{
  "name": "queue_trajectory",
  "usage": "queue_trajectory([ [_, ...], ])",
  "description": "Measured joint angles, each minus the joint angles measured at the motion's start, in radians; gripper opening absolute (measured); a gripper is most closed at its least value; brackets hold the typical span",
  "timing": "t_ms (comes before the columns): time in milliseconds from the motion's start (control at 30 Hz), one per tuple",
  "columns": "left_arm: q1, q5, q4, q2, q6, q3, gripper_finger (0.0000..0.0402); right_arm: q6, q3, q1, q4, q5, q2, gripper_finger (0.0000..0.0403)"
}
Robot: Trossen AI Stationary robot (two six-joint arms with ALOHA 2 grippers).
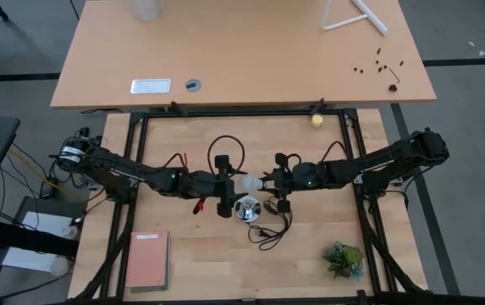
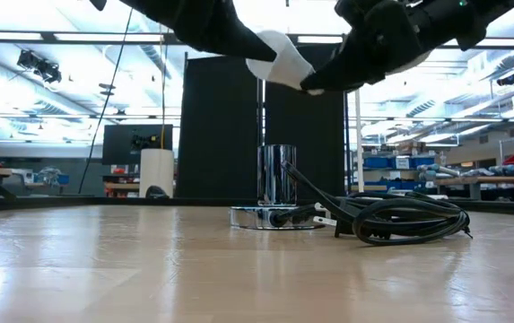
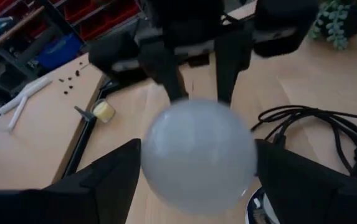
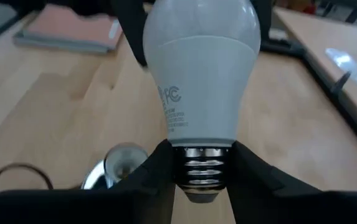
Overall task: Screw lightbulb
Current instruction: Insert the white lightbulb into the silver lamp
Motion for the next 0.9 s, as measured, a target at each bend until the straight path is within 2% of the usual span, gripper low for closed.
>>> queue_trajectory([
  [300,0.006,-0.009,-0.024,0.007,-0.033,0.018,0.0310,-0.006,0.000,0.005,0.064,0.017,0.000,0.0125],
  [700,0.004,-0.015,-0.129,0.120,-0.030,0.178,0.0309,-0.012,0.000,0.005,0.051,0.022,0.000,0.0125],
  [900,0.003,-0.017,-0.149,0.122,-0.029,0.193,0.0284,-0.013,0.000,0.007,0.038,0.022,0.000,0.0125],
])
